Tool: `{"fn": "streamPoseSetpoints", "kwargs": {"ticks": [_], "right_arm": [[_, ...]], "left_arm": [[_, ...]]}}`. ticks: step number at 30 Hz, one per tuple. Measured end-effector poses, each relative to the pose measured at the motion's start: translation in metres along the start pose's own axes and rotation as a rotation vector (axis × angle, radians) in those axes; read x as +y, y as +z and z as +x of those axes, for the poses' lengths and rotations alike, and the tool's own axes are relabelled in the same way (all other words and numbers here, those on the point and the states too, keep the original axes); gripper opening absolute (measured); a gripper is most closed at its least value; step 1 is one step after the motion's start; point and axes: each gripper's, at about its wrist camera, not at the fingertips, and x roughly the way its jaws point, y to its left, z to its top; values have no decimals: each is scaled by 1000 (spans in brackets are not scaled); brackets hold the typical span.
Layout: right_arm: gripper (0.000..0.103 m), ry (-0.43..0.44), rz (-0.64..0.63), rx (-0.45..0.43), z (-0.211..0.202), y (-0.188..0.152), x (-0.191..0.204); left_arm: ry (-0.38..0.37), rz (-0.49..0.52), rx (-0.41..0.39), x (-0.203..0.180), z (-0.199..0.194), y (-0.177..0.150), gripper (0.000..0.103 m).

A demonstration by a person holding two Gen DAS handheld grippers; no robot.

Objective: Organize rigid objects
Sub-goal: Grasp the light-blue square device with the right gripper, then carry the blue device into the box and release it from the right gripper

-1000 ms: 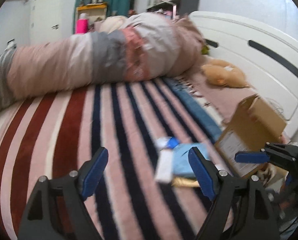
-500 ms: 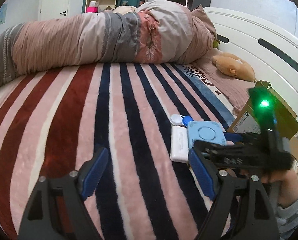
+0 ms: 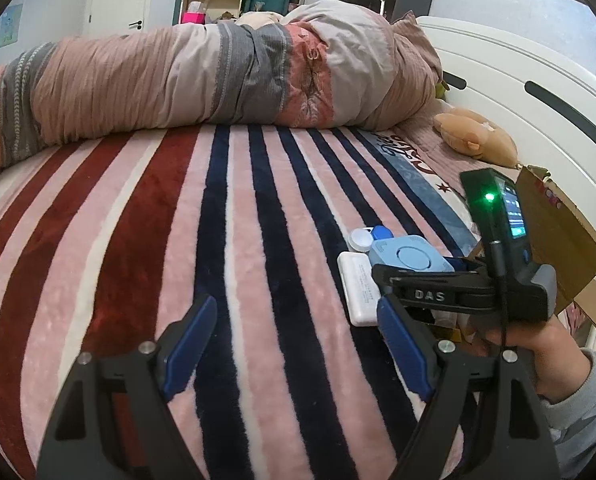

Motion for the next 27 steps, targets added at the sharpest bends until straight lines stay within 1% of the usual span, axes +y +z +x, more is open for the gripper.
{"fn": "streamPoseSetpoints", "kwargs": {"ticks": [4, 6, 10, 12, 14, 15, 17, 18, 20, 23, 25, 27], "right_arm": [[84, 50, -4, -29, -16, -5, 0], [84, 91, -35, -55, -30, -8, 5], [84, 236, -114, -77, -56, -14, 25], [84, 392, -172, -18, -57, -18, 39], [84, 474, -229, 43, -51, -28, 55], [84, 488, -260, 64, -46, -34, 63], [84, 486, -299, 93, -38, -43, 74], [84, 475, -315, 115, -31, -48, 80], [84, 441, -326, 131, -25, -53, 84], [90, 358, -343, 125, -27, -55, 86], [92, 324, -361, 132, -32, -57, 89], [93, 326, -366, 148, -35, -57, 88]], "left_arm": [[11, -8, -3, 4, -5, -1, 80], [17, -16, -11, 8, -10, -1, 80], [46, -49, -25, 24, -21, -1, 80], [60, -58, -30, 30, -25, -2, 80], [69, -76, -31, 37, -29, -4, 80], [74, -85, -30, 40, -30, -5, 80], [82, -96, -23, 45, -30, -8, 80], [87, -100, -18, 46, -30, -9, 80], [90, -105, -11, 48, -30, -12, 80], [86, -107, -4, 48, -29, -15, 80], [85, -106, 0, 47, -29, -17, 80], [85, -103, 6, 46, -28, -18, 80]]}}
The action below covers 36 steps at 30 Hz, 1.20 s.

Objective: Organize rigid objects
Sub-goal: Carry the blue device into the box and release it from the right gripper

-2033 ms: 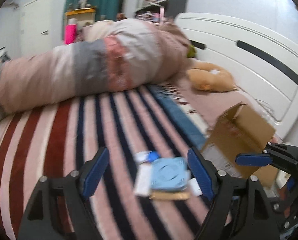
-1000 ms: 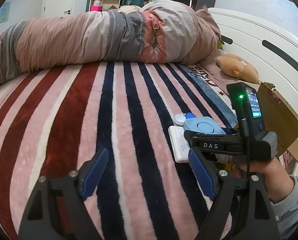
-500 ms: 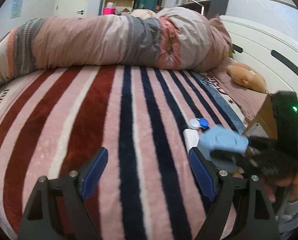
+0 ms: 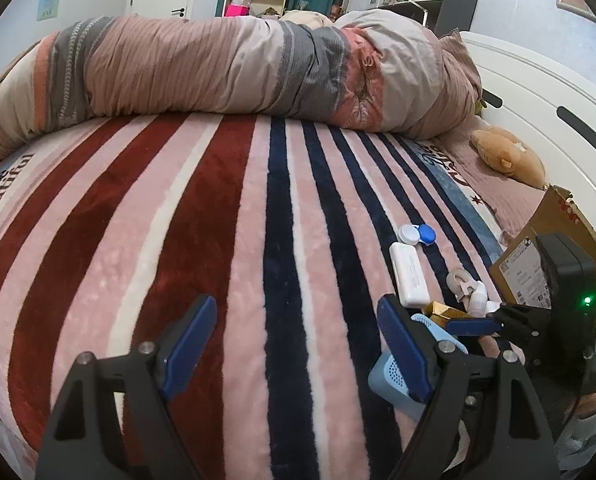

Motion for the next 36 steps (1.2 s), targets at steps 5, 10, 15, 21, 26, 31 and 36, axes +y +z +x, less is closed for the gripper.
{"fn": "streamPoseSetpoints", "kwargs": {"ticks": [5, 10, 15, 21, 26, 31, 36], "right_arm": [[93, -51, -106, -21, -2, -11, 16], [90, -48, -86, 37, 15, -12, 18], [79, -54, -85, -1, 12, -10, 16], [79, -32, -105, -148, -36, -12, 19], [78, -25, -151, -316, -100, -14, 26], [78, -59, -190, -467, -160, -24, 23], [78, -115, -144, -584, -211, -45, -13]], "left_arm": [[0, 9, 11, -2, 1, -3, 80], [8, 15, 18, -5, -1, -6, 80], [10, 27, 24, -10, -5, -7, 80], [-79, 62, 21, -27, -17, -3, 80], [-273, 93, -21, -60, -39, 13, 80], [-458, 146, -41, -114, -54, 42, 73], [-585, 250, -18, -189, -56, 69, 58]]}}
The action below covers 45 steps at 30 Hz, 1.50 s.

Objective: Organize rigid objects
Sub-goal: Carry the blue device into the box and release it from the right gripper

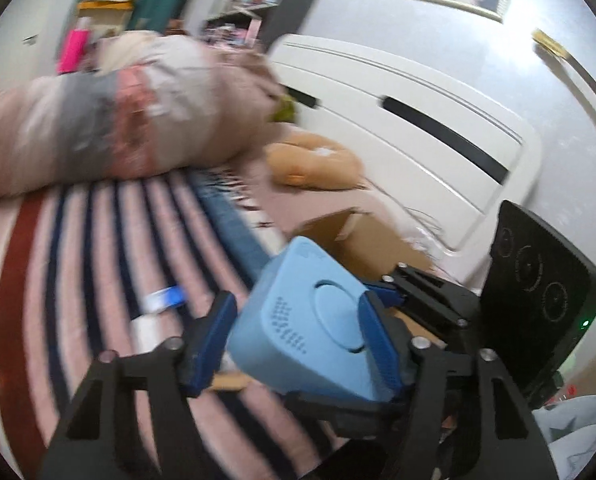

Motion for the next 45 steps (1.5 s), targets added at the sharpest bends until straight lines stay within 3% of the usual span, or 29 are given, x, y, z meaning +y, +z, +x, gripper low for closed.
{"fn": "streamPoseSetpoints", "kwargs": {"ticks": [4, 10, 15, 23, 33, 38, 45], "right_arm": [[78, -63, 53, -33, -32, -13, -36], [77, -148, 135, 32, -51, -33, -89], [77, -87, 277, 72, -60, -43, -132], [77, -82, 306, 84, -67, -43, -153], [78, -105, 370, 214, -51, -55, -172], [78, -152, 349, 234, -51, -57, -172], [78, -181, 302, 253, -52, -52, -160]], "left_arm": [[-15, 59, 48, -39, 40, 22, 57], [43, 206, 134, -94, 105, 32, 52], [22, 228, 168, -108, 131, 37, 50], [-6, 239, 186, -118, 146, 47, 45], [-28, 208, 261, -115, 178, 41, 41], [23, 206, 232, -110, 172, 39, 56], [56, 202, 172, -104, 144, 40, 63]]}}
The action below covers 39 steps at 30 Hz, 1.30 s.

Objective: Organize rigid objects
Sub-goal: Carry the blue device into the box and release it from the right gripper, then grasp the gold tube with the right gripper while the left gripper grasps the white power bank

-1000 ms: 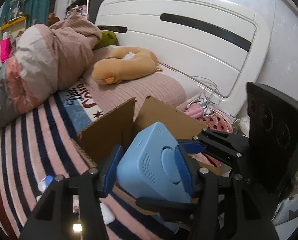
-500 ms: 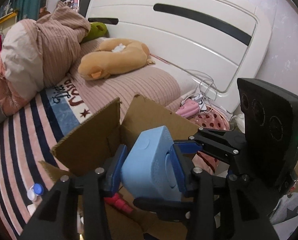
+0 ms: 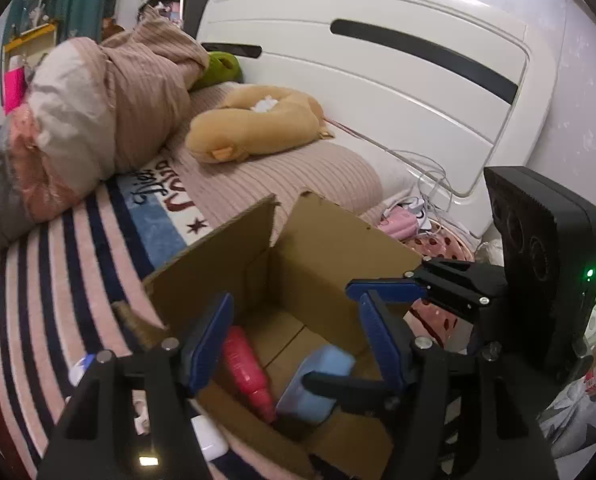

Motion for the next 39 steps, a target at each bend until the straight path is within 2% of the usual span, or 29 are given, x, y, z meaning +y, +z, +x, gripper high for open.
{"fn": "streamPoseSetpoints", "kwargs": {"ticks": [5, 9, 12, 14, 17, 18, 21, 27, 29, 33, 37, 39], "right_arm": [[78, -28, -16, -43, -11, 2, 15], [78, -25, -55, -96, -23, 9, 40], [78, -14, -110, -127, -26, 18, 71], [78, 31, -146, -125, -22, 23, 95], [77, 153, -177, -76, -2, 29, 126], [74, 179, -184, -56, 5, 30, 135], [60, 198, -243, 13, 37, 27, 167], [55, 271, -263, 189, 108, 6, 197], [51, 258, -241, 249, 135, 1, 194], [46, 129, -267, 295, 178, -10, 187], [39, 120, -243, 359, 209, -18, 171], [37, 120, -255, 346, 210, -17, 168]], "left_arm": [[21, -11, -46, 13, -30, -10, 63], [55, -59, -101, 36, -64, -24, 63], [104, -97, -138, 60, -92, -39, 64], [154, -131, -158, 81, -111, -54, 68], [218, -176, -173, 110, -133, -78, 71], [238, -195, -174, 121, -139, -88, 71], [297, -250, -162, 151, -150, -116, 71], [324, -367, -117, 201, -144, -168, 71], [320, -388, -102, 208, -138, -181, 71], [299, -423, -69, 219, -124, -200, 71], [279, -449, -32, 229, -106, -209, 71], [271, -455, -21, 231, -99, -210, 71]]}}
